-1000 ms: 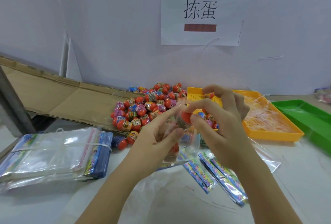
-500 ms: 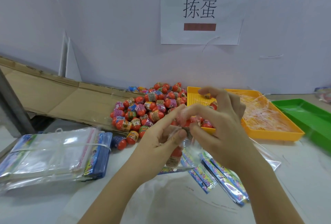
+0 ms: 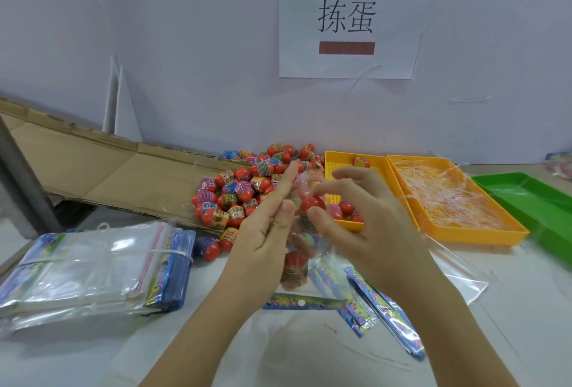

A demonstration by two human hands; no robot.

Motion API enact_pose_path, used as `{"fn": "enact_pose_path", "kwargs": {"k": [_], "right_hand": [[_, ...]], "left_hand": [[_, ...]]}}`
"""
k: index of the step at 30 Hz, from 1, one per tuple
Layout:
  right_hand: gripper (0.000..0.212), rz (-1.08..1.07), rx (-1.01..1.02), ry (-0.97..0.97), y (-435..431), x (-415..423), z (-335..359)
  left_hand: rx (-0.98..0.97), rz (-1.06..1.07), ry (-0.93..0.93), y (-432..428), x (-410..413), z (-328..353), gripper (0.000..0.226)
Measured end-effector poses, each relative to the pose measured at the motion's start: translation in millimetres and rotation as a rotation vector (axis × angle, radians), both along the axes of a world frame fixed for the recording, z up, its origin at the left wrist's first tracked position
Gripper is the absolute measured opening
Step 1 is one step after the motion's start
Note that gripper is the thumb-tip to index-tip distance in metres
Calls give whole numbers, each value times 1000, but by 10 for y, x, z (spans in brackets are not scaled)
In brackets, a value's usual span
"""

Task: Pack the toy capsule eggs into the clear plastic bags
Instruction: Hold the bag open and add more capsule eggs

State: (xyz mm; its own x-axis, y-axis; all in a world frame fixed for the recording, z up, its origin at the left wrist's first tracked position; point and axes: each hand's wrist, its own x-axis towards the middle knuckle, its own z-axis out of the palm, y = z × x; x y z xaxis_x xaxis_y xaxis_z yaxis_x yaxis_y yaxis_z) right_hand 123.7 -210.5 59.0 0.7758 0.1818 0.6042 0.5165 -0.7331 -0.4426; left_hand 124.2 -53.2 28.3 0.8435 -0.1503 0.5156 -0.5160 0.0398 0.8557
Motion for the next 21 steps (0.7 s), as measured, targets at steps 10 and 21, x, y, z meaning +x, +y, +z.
{"fn": "enact_pose_path", "kwargs": {"k": [10,21], "right_hand": [[15,181,466,109,-32,2,51],[15,235,674,156,1,25,41]], "left_hand": [[296,212,-306,35,-18,-54,37],[655,466,-415,70,-66,63,56]]}}
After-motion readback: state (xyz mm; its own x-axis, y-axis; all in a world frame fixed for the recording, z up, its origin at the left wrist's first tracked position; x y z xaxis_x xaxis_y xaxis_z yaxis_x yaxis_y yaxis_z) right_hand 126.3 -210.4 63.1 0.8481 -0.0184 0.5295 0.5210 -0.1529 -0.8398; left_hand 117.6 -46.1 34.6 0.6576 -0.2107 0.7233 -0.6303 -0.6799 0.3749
